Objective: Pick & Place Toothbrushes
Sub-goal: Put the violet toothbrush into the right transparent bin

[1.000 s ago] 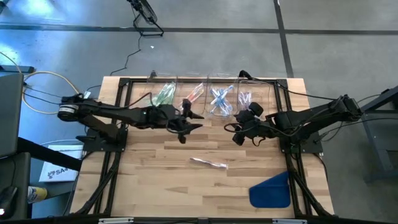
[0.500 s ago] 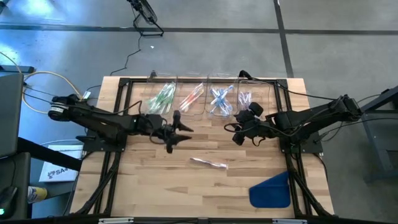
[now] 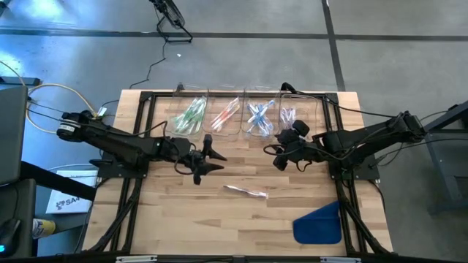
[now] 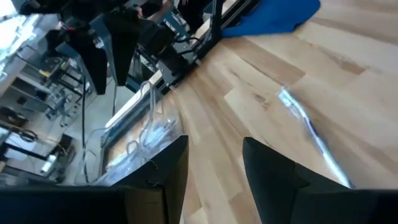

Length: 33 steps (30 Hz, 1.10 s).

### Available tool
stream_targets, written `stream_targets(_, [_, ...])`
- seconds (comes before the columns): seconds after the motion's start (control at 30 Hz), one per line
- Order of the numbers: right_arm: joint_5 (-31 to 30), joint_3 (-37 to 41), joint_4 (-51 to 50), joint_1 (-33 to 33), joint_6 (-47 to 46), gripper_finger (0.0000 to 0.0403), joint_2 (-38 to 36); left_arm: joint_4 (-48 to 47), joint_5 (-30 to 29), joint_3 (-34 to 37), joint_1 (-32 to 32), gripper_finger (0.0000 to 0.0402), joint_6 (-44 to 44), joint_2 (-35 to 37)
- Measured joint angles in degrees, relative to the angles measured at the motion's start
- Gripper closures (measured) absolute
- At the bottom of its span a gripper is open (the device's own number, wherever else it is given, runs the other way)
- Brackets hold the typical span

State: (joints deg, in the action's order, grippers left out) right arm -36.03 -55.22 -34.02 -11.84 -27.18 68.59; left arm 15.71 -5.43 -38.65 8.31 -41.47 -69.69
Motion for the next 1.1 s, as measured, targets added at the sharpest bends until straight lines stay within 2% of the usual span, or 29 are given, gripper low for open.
stream_targets(0.3, [0.1,0.0,0.0,0.0,0.0,0.0220,0.0,0.0,0.1,0.0,0.0,0.0254,2.7,0.0])
stream_targets(0.43, [0.8,0.0,0.0,0.0,-0.1,0.0220,0.0,-1.9,3.3,0.0,0.0,0.0254,2.7,0.0])
stream_targets(0.7, [7.9,0.0,0.7,0.0,0.4,0.0220,0.0,-9.2,5.1,0.0,0.0,0.0254,2.9,-0.9])
stream_targets(1.1, [9.2,0.0,3.9,0.0,2.3,0.0220,0.0,-5.5,7.1,-0.1,0.6,0.0254,6.9,-6.2])
